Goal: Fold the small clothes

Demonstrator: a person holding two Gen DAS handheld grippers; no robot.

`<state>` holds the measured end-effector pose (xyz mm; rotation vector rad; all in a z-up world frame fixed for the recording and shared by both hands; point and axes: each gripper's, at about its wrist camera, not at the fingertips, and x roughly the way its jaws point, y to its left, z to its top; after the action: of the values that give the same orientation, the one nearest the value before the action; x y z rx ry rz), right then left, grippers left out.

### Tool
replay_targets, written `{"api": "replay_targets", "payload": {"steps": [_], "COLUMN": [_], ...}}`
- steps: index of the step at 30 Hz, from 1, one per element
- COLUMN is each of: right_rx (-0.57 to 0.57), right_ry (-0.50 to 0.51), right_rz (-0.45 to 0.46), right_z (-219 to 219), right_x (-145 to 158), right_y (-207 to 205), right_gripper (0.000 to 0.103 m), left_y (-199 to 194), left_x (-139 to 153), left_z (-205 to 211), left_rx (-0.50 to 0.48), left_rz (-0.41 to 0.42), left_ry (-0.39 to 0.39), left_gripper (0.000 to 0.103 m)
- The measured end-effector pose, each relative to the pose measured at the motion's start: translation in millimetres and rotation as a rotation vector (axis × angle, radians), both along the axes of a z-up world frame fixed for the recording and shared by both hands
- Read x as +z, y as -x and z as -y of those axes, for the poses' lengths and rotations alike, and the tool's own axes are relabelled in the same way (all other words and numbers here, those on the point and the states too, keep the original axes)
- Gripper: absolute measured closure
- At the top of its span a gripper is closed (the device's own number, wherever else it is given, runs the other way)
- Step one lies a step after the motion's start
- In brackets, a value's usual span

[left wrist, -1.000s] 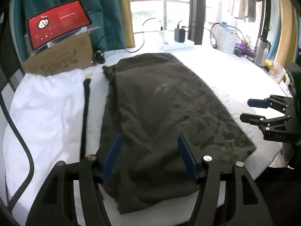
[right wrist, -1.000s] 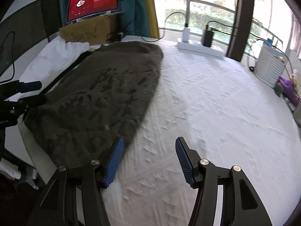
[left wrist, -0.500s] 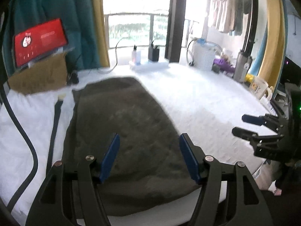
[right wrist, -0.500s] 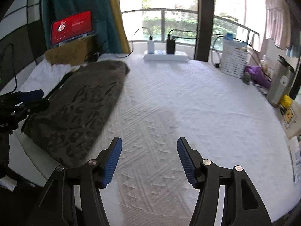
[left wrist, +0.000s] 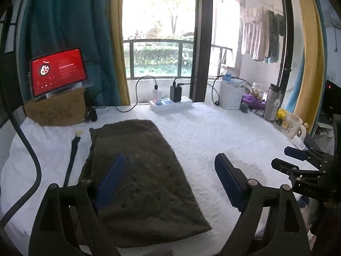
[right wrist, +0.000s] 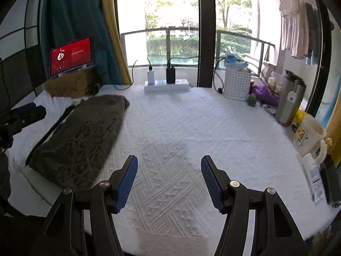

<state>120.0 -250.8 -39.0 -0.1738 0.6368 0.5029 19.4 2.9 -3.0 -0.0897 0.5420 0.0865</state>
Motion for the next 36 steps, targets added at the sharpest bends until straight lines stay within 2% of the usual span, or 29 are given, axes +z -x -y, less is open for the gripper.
{"api": "replay_targets", "payload": {"steps": [6, 9, 13, 20, 29, 36], "right_rx": [-0.006, -0.007, -0.005, -0.017, -0.064, -0.077], "right_ry": [-0.005, -0.010, -0.036, -0.053, -0.071, -0.079], "right_rz": [0.054, 0.078, 0.110, 0.169, 0.266, 0.316], "right_z": [4, 4, 6, 9, 12, 8], "right_x": [23, 33, 49, 75, 109, 128], "right_y": [13, 20, 30, 45, 67, 81], "right_gripper": [0.038, 0.034, 0.020, 0.019, 0.018, 0.016], "left_y": [13, 22, 28, 38, 62, 70], "left_x": [18, 29, 40, 56, 83, 88], "left_z": [8, 11, 11, 14, 8, 6], "left_rx": [-0.017, -0.005, 0.005, -0.002, 0.036, 0.043], "left_rz": [0.071, 0.114, 0.165, 0.228, 0.336, 0.357], "left_ry": [-0.024, -0.047, -0.055, -0.065, -0.060, -0.081], "left_gripper": [0.015, 0.006, 0.005, 0.005, 0.001, 0.001]}}
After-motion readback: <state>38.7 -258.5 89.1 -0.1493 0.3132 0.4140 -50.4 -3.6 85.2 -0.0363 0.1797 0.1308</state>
